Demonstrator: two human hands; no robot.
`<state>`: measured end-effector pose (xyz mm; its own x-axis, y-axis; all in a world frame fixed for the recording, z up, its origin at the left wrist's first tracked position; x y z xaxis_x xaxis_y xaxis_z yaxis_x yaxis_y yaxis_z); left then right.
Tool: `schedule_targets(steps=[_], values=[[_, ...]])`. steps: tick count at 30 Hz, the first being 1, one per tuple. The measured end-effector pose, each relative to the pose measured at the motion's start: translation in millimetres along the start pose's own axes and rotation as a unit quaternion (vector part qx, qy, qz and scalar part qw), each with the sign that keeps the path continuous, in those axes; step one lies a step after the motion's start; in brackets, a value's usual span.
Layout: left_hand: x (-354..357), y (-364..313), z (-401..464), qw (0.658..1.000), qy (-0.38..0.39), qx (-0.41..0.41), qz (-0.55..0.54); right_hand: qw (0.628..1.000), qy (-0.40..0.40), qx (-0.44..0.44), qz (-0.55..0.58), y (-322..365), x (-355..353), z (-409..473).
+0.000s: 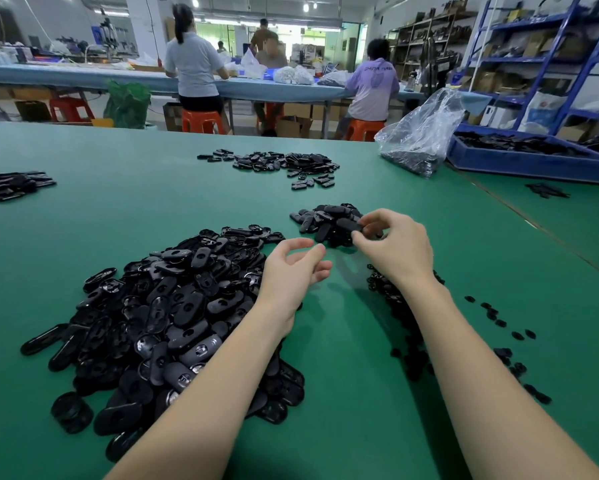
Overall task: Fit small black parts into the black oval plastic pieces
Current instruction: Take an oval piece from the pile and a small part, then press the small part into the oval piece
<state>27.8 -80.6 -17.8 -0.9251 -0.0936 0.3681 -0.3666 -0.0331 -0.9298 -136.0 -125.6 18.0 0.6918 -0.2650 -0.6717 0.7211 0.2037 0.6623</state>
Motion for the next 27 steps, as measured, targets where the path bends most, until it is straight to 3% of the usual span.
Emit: schedule_targets(steps=[3,10,19,27], values=[[2.2,0.8,-2.0,0.999,0.016,0.0,0.036,0.998,-0.033,0.061,-0.013,3.2,10.5,30.4],[2.2,2.9,-3.4,0.995,0.038,0.004,0.09,0.99,-0.008,0.124,-0.059,10.7,33.0,72.3],[1.2,4.1,-3.3,0.991,0.041,0.001,0.125,0.994,-0.004,0.106,-0.023,16.3,17.4,53.7],[4.2,0.9,-6.0,0.99,0.043,0.014,0.136,0.995,0.062,0.072,0.036,16.9,3.8,-12.0]])
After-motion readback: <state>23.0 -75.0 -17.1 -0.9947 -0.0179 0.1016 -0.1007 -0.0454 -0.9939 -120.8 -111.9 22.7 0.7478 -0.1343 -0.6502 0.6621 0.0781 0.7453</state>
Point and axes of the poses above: each hand's wrist, its own z-axis towards the middle knuckle, its own x-axis out of the palm, y = z × x, the point moved 1 cm from there along z, towards the middle knuckle, and after that the axes turned 6 degrees about y, right-handed, at the moved point
